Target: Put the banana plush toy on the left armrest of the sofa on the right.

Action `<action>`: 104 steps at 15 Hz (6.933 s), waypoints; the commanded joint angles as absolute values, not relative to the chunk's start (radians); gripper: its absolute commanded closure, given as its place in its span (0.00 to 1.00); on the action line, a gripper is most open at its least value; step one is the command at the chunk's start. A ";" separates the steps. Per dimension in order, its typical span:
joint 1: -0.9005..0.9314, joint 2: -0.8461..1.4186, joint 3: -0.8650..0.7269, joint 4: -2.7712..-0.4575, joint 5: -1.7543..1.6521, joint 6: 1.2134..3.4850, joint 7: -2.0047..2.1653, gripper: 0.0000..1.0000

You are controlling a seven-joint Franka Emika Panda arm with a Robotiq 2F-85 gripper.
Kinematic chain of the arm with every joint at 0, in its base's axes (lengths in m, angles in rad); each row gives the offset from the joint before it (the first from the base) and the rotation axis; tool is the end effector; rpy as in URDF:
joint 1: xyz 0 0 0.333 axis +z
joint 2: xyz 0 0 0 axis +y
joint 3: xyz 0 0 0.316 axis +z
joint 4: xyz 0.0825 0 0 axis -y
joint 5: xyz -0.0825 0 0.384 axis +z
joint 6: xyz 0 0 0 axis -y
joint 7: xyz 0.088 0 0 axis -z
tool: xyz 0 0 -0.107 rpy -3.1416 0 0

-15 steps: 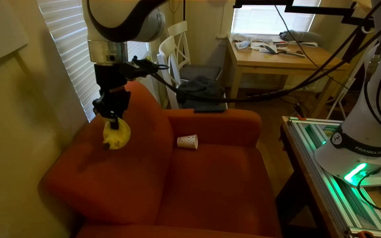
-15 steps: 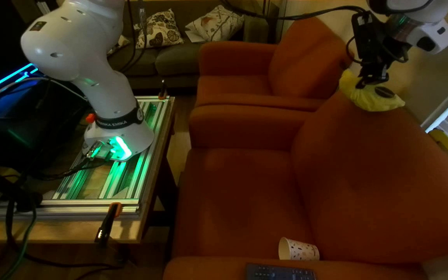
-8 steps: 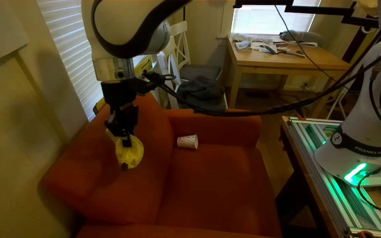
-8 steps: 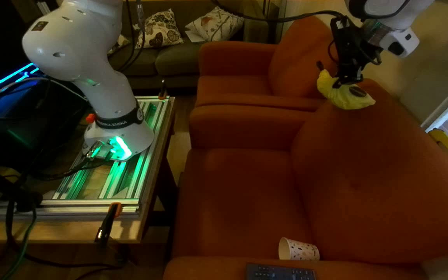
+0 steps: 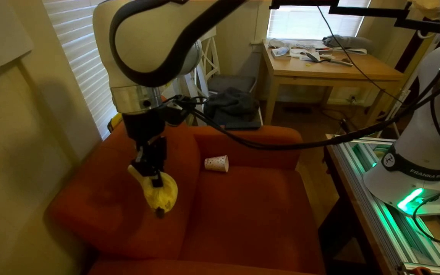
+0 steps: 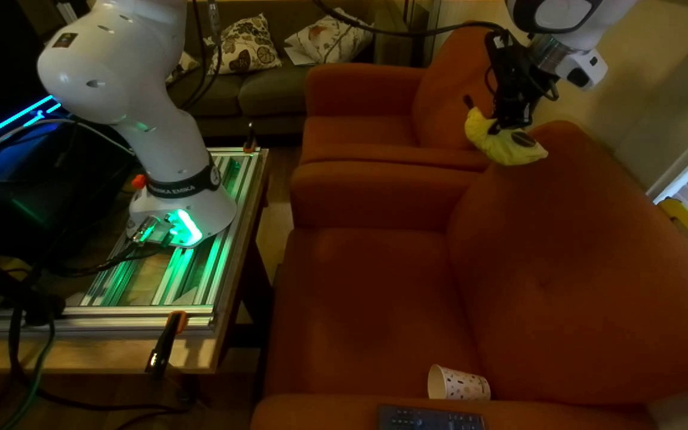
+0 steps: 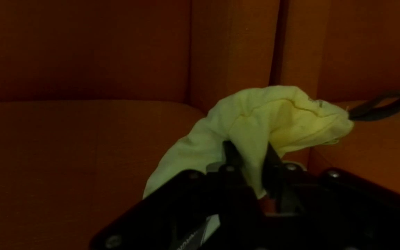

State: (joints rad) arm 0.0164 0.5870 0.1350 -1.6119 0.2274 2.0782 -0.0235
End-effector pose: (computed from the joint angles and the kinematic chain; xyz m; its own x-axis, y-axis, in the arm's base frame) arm 0.6708 0.1026 0.2796 0.9905 0.0506 -0.1282 0.0159 -0.9660 -0.2582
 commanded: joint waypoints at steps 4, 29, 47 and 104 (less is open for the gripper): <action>0.025 0.582 0.124 -1.614 0.234 2.074 -0.030 0.80; 0.159 0.793 0.180 -1.411 0.069 2.036 -0.250 0.93; 0.179 0.986 0.199 -1.241 -0.009 2.034 -0.419 0.93; 0.217 1.182 0.185 -0.945 -0.026 1.797 -0.467 0.92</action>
